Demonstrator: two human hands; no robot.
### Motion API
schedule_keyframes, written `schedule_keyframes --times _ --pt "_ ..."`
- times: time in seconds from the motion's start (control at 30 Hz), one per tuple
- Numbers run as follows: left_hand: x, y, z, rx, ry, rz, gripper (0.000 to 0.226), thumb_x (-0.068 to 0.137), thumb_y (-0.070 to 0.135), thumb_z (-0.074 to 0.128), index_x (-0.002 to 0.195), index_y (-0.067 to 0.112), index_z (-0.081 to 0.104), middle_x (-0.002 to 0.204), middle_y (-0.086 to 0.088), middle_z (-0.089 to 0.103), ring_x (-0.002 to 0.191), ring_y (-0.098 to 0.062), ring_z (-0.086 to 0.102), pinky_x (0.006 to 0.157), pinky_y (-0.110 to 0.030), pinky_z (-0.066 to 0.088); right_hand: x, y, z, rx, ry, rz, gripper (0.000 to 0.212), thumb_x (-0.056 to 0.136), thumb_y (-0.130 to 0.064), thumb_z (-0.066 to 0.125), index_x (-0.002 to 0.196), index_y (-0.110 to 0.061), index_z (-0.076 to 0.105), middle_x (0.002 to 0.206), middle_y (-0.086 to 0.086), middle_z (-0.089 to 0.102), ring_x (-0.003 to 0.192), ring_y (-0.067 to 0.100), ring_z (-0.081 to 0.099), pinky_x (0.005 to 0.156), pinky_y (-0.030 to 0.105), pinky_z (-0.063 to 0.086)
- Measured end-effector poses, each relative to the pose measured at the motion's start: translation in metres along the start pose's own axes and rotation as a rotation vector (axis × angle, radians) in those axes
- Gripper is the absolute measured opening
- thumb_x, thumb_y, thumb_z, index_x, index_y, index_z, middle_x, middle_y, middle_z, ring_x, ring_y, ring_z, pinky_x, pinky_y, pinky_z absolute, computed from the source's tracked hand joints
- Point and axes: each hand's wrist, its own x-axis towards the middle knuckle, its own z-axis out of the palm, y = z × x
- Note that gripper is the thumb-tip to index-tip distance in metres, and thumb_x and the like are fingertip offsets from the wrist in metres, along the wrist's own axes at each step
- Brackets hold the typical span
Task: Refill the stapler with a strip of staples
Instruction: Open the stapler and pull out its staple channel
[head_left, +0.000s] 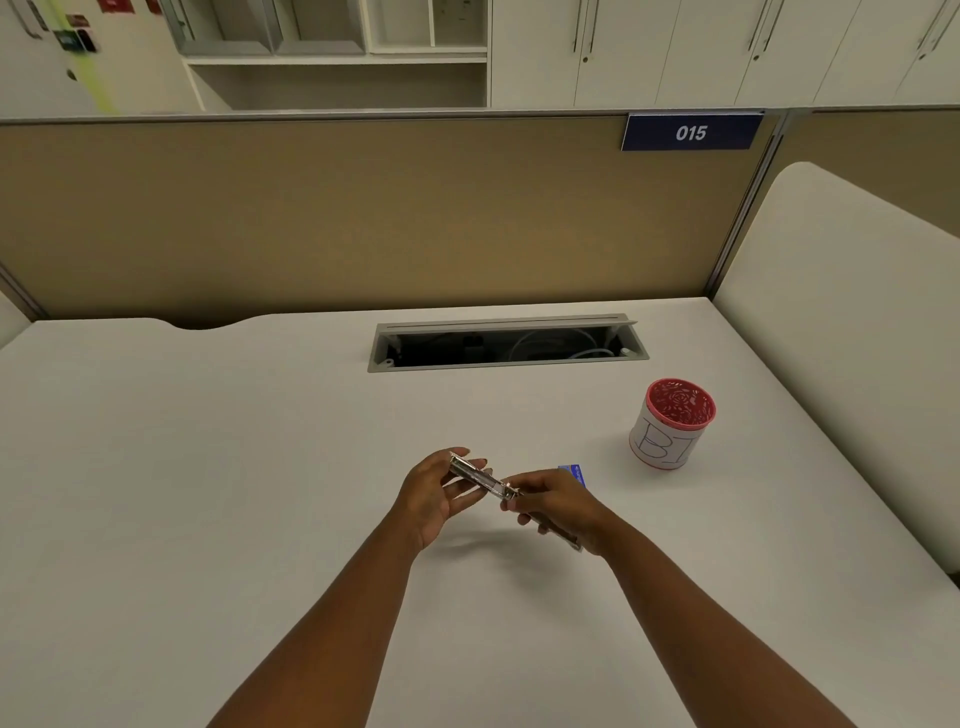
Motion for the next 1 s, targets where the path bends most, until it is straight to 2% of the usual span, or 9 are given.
schedule_keyframes --times 0.1,0.17,0.23,0.33,0.43,0.5,0.63,0.87,1.0 --pt "-0.001 -0.003 0.0 -0.025 -0.026 -0.067 0.038 0.098 0.03 0.034 0.092 0.007 0.062 0.092 -0.013 0.07 0.084 -0.026 0.069 0.064 -0.033 0.061 0.001 0.005 0.006 -0.011 0.067 -0.082 0.031 0.083 -0.008 0.063 0.114 -0.007 0.06 0.088 0.008 0.064 0.061 0.007 0.056 0.049 0.018 0.039" --pt "0.001 -0.004 0.001 -0.007 -0.046 -0.054 0.039 0.097 0.032 0.035 0.093 0.006 0.063 0.094 -0.013 0.07 0.08 -0.023 0.072 0.064 -0.032 0.061 0.002 0.008 0.01 0.037 0.091 -0.092 0.035 0.083 -0.009 0.062 0.118 -0.008 0.056 0.093 0.01 0.065 0.062 0.007 0.058 0.05 0.018 0.042" --pt "0.002 -0.003 0.0 0.018 -0.044 -0.023 0.036 0.097 0.028 0.036 0.091 0.005 0.063 0.095 -0.013 0.069 0.077 -0.022 0.073 0.064 -0.03 0.061 0.001 0.011 0.013 0.02 0.116 -0.122 0.04 0.084 -0.013 0.062 0.121 -0.016 0.048 0.098 0.007 0.064 0.064 0.008 0.062 0.054 0.018 0.047" --pt "0.002 -0.004 -0.002 0.068 -0.02 -0.005 0.035 0.097 0.027 0.037 0.089 0.005 0.063 0.093 -0.013 0.069 0.075 -0.021 0.072 0.064 -0.031 0.061 0.0 0.013 0.012 -0.246 0.226 -0.34 0.048 0.083 -0.019 0.062 0.124 -0.033 0.041 0.113 -0.003 0.056 0.076 0.007 0.064 0.066 0.018 0.052" --pt "0.002 -0.005 -0.004 0.098 -0.019 -0.017 0.035 0.098 0.027 0.036 0.091 0.006 0.063 0.094 -0.014 0.068 0.082 -0.024 0.07 0.064 -0.031 0.061 0.001 0.006 0.008 -0.608 0.255 -0.513 0.034 0.085 -0.024 0.057 0.118 -0.032 0.053 0.123 -0.006 0.053 0.089 0.008 0.062 0.076 0.025 0.052" --pt "0.002 -0.005 -0.004 0.108 -0.017 -0.022 0.035 0.098 0.027 0.035 0.091 0.006 0.063 0.094 -0.014 0.068 0.084 -0.026 0.068 0.063 -0.03 0.061 0.001 0.001 0.008 -0.787 0.245 -0.533 0.026 0.087 -0.029 0.054 0.112 -0.028 0.06 0.123 -0.004 0.053 0.092 0.013 0.062 0.078 0.03 0.053" --pt "0.001 -0.005 -0.003 0.126 -0.014 -0.037 0.036 0.098 0.027 0.034 0.09 0.007 0.063 0.091 -0.012 0.069 0.08 -0.024 0.069 0.062 -0.03 0.061 0.001 -0.007 0.011 -0.911 0.216 -0.529 0.024 0.087 -0.029 0.053 0.108 -0.023 0.064 0.12 -0.002 0.055 0.089 0.02 0.063 0.076 0.034 0.053" --pt "0.002 -0.007 -0.003 0.12 0.028 -0.026 0.036 0.098 0.026 0.034 0.086 0.007 0.062 0.086 -0.011 0.068 0.066 -0.017 0.072 0.056 -0.028 0.06 0.003 -0.015 0.018 -0.907 0.179 -0.488 0.02 0.085 -0.018 0.053 0.102 -0.012 0.063 0.104 0.008 0.062 0.09 0.024 0.059 0.076 0.035 0.05" --pt "0.002 -0.006 -0.003 0.112 0.031 -0.032 0.036 0.098 0.026 0.034 0.086 0.007 0.063 0.088 -0.011 0.069 0.073 -0.021 0.07 0.058 -0.029 0.061 0.003 -0.017 0.018 -0.872 0.21 -0.453 0.013 0.084 -0.015 0.053 0.089 -0.007 0.061 0.09 0.014 0.065 0.082 0.027 0.059 0.074 0.039 0.049"
